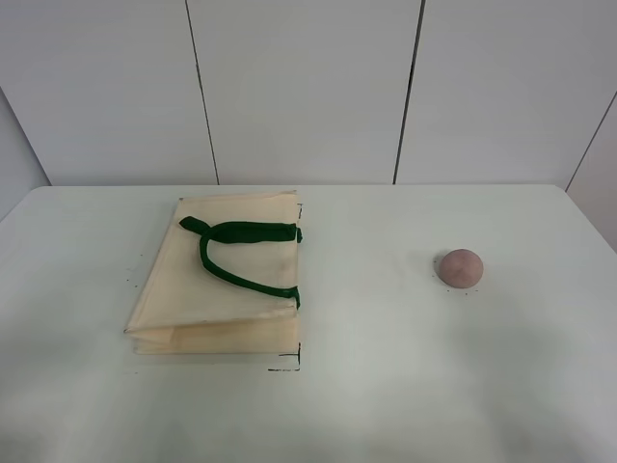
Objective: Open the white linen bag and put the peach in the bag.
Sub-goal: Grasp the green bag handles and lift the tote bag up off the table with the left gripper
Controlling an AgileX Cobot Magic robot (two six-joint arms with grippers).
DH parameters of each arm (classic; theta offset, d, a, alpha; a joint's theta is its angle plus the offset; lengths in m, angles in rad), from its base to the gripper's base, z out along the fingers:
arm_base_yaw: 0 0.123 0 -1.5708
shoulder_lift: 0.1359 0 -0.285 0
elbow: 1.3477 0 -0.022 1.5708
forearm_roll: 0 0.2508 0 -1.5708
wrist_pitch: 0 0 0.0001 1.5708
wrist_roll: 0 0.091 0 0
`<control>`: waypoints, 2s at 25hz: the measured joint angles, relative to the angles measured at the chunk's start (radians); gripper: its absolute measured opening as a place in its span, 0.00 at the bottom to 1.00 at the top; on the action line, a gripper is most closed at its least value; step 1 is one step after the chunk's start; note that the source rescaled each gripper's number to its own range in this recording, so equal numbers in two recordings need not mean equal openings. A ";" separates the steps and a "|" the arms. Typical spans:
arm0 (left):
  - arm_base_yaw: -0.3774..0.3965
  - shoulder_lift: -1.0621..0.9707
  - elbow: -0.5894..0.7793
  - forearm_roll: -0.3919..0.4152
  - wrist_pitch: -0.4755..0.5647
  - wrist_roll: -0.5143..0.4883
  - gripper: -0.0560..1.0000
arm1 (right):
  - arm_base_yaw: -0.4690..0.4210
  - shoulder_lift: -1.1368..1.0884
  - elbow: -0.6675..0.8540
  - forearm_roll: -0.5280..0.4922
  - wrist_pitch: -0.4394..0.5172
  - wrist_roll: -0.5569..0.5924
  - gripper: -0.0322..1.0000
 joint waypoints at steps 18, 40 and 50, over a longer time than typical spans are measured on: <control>0.000 0.457 -0.206 0.006 -0.056 -0.033 1.00 | 0.000 0.000 0.000 0.000 0.000 0.000 1.00; -0.052 1.925 -1.128 -0.041 -0.101 -0.156 1.00 | 0.000 0.000 0.000 0.000 0.000 0.000 1.00; -0.258 2.150 -1.232 0.027 -0.109 -0.332 1.00 | 0.000 0.000 0.000 0.000 0.000 0.000 1.00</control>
